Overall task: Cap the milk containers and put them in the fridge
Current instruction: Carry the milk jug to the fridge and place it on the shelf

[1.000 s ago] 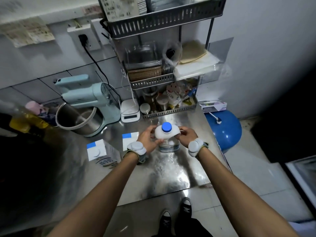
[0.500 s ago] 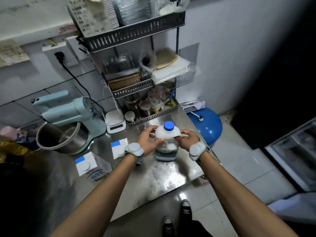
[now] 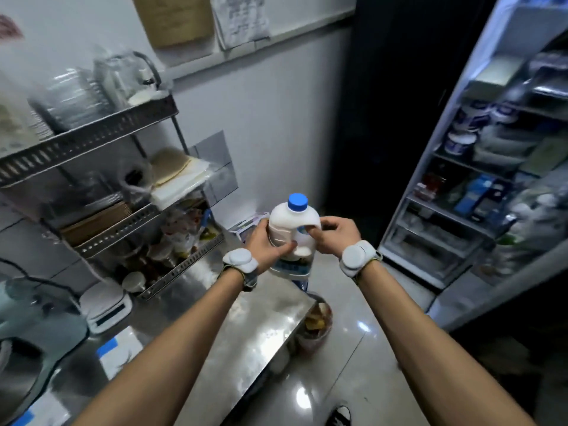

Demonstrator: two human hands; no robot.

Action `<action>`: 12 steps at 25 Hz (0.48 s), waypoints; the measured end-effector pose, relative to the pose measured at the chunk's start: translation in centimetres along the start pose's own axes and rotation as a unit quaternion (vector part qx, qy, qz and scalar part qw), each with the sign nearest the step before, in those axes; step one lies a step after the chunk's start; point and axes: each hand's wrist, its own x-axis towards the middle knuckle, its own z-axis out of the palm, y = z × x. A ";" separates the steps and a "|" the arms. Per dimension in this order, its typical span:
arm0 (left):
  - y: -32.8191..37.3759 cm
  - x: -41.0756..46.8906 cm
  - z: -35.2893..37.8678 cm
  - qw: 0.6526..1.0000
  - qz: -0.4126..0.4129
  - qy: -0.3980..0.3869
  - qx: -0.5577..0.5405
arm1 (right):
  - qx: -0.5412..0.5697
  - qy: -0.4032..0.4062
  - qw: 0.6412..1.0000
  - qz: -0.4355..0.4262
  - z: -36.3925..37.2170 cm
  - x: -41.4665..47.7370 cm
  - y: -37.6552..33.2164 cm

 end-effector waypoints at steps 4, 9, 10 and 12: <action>6.3 4.0 4.1 0.998 0.036 -0.039 -0.023 | 0.019 0.050 0.998 -0.028 -7.5 2.0 -1.3; 14.4 8.7 9.5 0.994 0.077 -0.044 -0.062 | 0.029 0.124 0.989 -0.074 -16.1 5.2 -3.6; 15.7 9.6 10.2 0.994 0.082 -0.044 -0.065 | 0.028 0.146 0.985 -0.083 -17.4 5.7 -3.9; 18.7 11.8 11.6 0.992 0.094 -0.048 -0.069 | 0.037 0.176 0.979 -0.094 -20.6 7.0 -4.7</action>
